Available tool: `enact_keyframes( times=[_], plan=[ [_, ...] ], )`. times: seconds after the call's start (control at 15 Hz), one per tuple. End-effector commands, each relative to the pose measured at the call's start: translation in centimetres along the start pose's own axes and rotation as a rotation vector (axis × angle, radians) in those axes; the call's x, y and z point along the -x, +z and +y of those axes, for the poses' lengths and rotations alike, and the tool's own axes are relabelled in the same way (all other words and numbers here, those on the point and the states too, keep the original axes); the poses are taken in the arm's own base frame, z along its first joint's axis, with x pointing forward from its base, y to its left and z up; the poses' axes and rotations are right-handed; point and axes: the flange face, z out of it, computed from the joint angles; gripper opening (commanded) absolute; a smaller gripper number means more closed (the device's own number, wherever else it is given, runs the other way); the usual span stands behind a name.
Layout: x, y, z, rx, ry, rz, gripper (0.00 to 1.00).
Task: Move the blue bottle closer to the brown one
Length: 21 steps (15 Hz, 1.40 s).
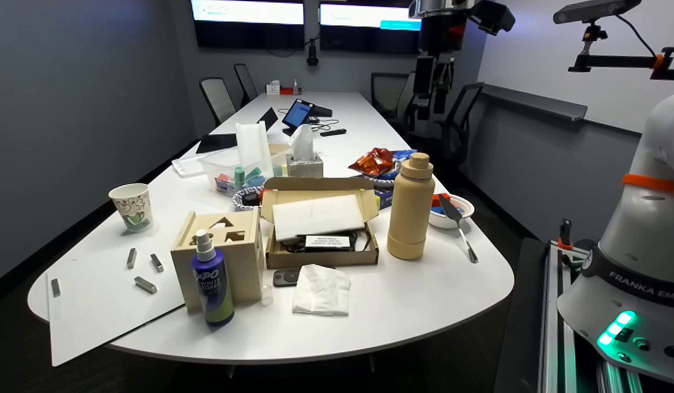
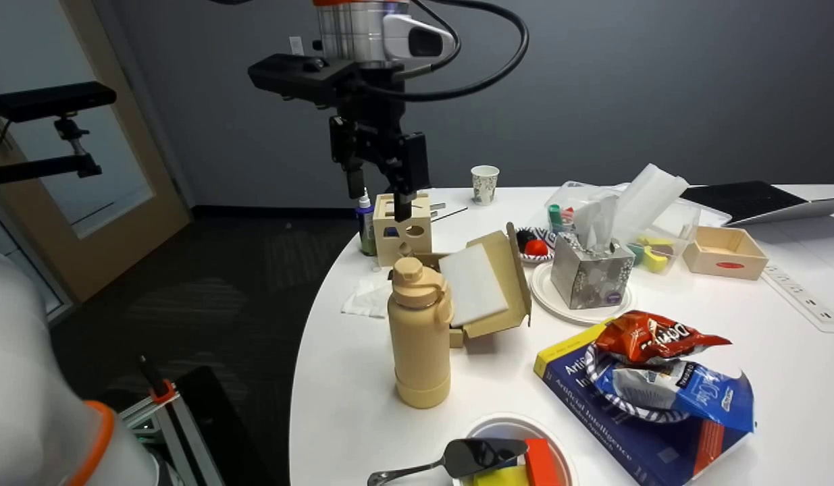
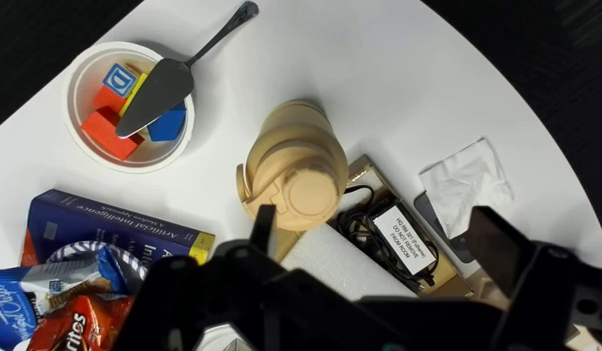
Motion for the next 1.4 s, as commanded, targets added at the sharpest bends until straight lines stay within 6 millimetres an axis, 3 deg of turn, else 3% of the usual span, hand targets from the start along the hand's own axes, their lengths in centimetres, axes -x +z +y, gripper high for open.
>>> enact_keyframes(
  times=[0.0,0.33,0.53,0.87,1.33],
  plan=[
    [0.0,-0.1,0.0,0.000,0.000,-0.001,1.00],
    [0.0,-0.1,0.0,0.000,0.000,-0.001,1.00],
    [-2.2,-0.6,-2.6,0.005,0.076,-0.039,1.00],
    [-6.8,-0.9,-9.5,-0.053,0.215,-0.066,1.00],
    [-14.4,3.5,-20.2,-0.056,0.437,-0.032,1.00]
  ],
)
